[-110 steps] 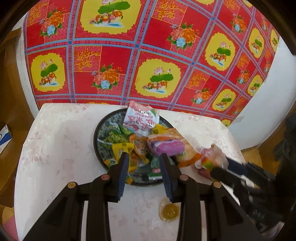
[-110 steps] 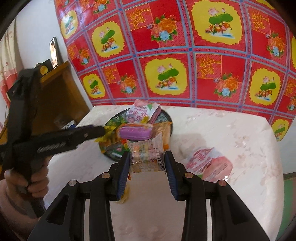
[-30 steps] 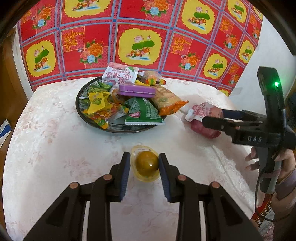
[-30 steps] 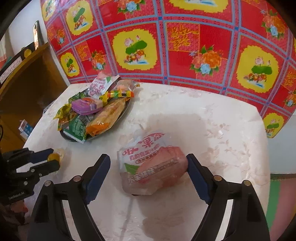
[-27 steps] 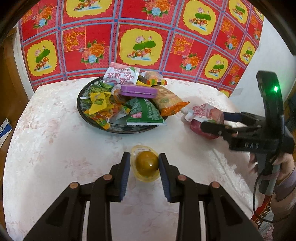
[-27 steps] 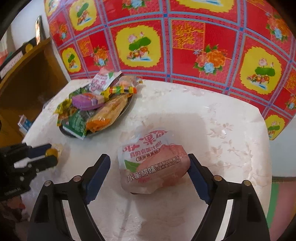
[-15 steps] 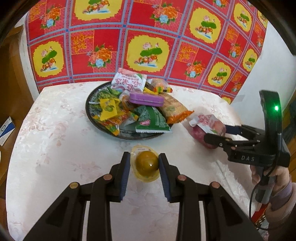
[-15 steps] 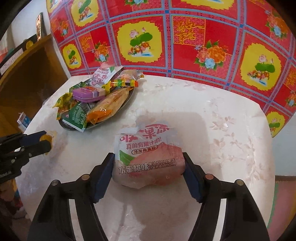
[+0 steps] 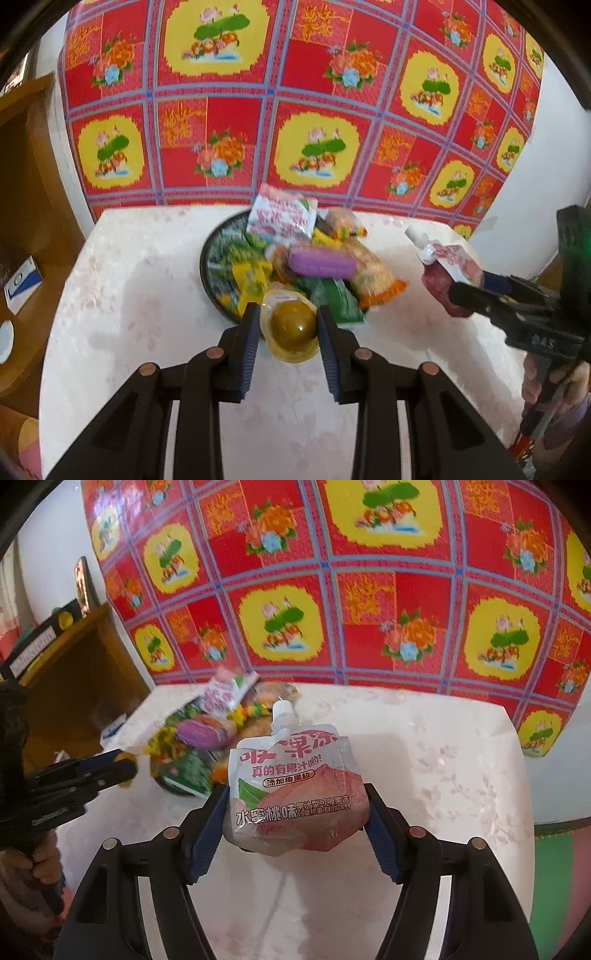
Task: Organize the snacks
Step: 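Grasp the yellow jelly cup with the left gripper while the right gripper grasps the pink juice pouch, then place the jelly cup on the plate with the left gripper while the right gripper carries the pouch there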
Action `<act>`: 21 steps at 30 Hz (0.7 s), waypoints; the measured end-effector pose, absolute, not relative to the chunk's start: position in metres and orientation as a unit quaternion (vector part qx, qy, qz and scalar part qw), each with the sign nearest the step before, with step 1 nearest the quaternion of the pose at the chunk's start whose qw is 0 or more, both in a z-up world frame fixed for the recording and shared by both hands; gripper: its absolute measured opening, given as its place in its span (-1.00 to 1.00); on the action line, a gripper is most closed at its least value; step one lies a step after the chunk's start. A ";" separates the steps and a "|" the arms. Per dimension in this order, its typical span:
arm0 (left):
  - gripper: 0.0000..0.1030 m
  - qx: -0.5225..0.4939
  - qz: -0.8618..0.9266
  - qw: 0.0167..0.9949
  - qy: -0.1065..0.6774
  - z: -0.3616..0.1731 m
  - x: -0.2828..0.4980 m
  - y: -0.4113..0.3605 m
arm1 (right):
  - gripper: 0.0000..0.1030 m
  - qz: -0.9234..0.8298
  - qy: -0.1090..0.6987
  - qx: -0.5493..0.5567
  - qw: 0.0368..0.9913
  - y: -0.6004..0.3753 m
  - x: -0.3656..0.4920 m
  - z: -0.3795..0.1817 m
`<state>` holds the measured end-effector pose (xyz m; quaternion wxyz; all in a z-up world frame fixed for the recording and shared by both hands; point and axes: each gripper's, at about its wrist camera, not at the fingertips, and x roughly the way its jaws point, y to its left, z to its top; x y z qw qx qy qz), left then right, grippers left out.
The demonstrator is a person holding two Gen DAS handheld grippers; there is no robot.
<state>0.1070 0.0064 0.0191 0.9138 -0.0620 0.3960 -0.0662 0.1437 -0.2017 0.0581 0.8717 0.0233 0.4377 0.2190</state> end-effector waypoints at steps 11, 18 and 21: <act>-0.37 -0.056 -0.057 0.918 0.389 0.019 0.163 0.012 | 0.38 0.247 0.431 0.047 0.867 -0.174 0.159 0.066; -0.37 -0.062 -0.057 0.914 0.396 0.010 0.185 0.015 | 0.38 0.260 0.437 0.052 0.860 -0.153 0.177 0.063; -0.36 -0.066 -0.059 0.912 0.402 0.007 0.190 0.015 | 0.38 0.266 0.439 0.055 0.857 -0.142 0.187 0.061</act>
